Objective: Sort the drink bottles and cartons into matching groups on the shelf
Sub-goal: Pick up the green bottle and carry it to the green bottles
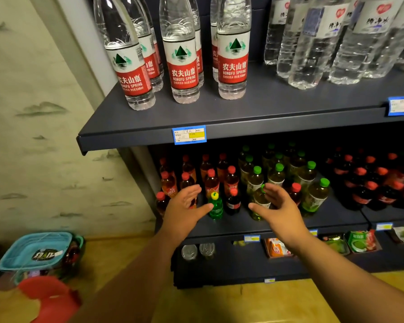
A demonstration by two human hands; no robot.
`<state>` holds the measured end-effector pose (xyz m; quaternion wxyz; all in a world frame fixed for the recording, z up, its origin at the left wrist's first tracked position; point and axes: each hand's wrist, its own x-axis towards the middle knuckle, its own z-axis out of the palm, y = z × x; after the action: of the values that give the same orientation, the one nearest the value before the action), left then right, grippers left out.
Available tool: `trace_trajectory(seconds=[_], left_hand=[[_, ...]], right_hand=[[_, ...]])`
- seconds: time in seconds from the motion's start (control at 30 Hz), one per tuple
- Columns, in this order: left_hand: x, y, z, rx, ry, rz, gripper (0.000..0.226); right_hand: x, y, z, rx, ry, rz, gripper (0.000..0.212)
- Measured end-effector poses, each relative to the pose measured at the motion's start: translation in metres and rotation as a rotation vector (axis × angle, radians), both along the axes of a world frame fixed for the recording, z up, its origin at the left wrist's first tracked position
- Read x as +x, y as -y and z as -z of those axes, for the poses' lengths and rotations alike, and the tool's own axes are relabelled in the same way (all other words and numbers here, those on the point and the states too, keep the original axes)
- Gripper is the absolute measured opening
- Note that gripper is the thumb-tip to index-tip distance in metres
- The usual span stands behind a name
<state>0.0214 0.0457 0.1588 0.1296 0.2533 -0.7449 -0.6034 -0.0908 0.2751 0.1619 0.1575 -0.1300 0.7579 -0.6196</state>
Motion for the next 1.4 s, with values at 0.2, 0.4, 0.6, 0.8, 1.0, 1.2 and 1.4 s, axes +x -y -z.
trace_trajectory(seconds=[0.2,0.4,0.6,0.8,1.0,1.2,1.4], left_hand=[[0.005,-0.006,0.008,0.039,0.014,0.023,0.067],[0.009,-0.004,0.024,0.046,0.049,0.017,0.071],[-0.006,-0.001,0.048,0.082,0.072,0.002,0.077],[-0.032,-0.003,0.097,0.076,0.14,-0.037,0.081],[-0.058,-0.002,0.162,0.056,0.247,-0.049,0.09],[-0.103,0.006,0.207,0.093,0.265,-0.096,0.108],[-0.137,0.018,0.25,-0.005,0.279,-0.146,0.092]], right_hand=[[0.004,0.006,0.006,-0.031,0.019,-0.001,0.083],[0.005,0.01,0.016,-0.05,0.048,0.003,0.077],[0.005,0.012,0.027,-0.056,0.049,0.052,0.068],[-0.002,0.021,0.065,-0.013,0.071,0.085,0.063],[-0.016,0.028,0.109,-0.001,0.13,0.083,0.061],[-0.031,0.028,0.148,-0.02,0.175,0.084,0.053],[-0.045,0.028,0.171,-0.05,0.202,0.088,0.053]])
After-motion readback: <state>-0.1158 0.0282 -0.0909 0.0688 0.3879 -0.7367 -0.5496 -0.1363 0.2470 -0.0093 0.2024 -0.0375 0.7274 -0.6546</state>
